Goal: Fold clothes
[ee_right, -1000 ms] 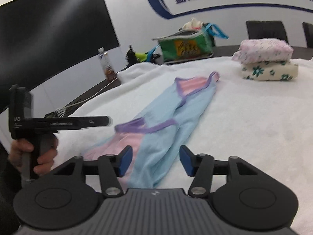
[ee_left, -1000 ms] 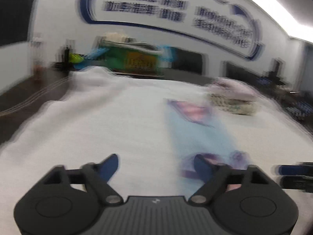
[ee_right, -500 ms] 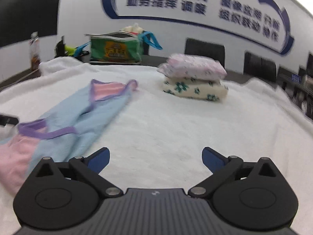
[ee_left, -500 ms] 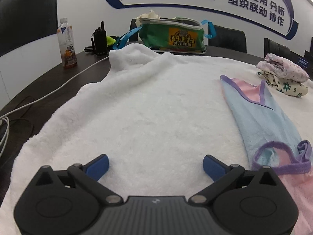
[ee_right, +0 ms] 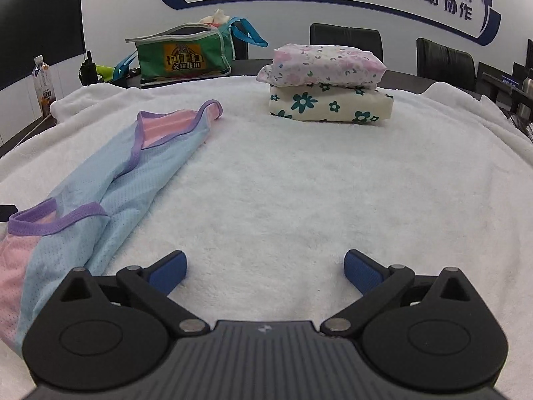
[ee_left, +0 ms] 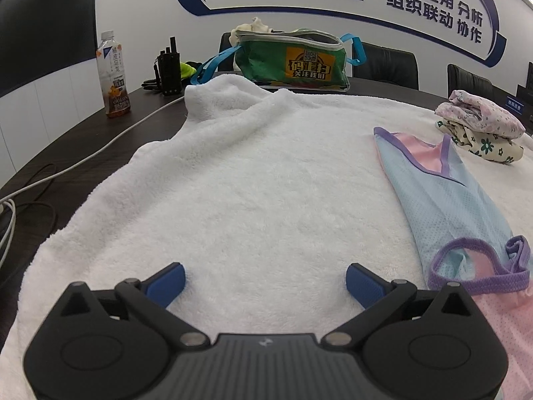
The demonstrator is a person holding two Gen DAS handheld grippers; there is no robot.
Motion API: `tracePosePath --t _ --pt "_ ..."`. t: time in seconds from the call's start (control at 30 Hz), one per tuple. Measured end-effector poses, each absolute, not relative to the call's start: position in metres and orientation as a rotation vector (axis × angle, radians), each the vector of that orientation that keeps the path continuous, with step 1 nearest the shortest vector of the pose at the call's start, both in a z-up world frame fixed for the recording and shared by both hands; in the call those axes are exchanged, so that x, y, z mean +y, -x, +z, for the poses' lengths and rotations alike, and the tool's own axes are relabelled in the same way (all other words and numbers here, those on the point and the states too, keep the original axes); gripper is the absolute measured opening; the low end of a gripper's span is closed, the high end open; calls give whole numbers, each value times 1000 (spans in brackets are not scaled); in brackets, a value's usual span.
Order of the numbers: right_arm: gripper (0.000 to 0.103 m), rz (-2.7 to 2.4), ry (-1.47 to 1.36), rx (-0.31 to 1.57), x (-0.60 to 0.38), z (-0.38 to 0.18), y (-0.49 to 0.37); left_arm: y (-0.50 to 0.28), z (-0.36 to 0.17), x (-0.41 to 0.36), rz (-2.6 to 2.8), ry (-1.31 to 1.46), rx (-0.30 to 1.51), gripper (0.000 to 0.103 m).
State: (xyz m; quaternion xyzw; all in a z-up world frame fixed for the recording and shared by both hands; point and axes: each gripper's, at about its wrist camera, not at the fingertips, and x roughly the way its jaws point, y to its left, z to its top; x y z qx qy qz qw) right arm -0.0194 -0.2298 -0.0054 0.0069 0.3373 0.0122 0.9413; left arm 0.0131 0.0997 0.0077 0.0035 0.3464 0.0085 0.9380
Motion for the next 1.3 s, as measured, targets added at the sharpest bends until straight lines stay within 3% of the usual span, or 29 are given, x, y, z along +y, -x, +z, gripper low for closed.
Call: tracePosePath --t 1.3 --pt "102 34 -76 679 -237 -5 23 -13 7 99 21 -5 708 103"
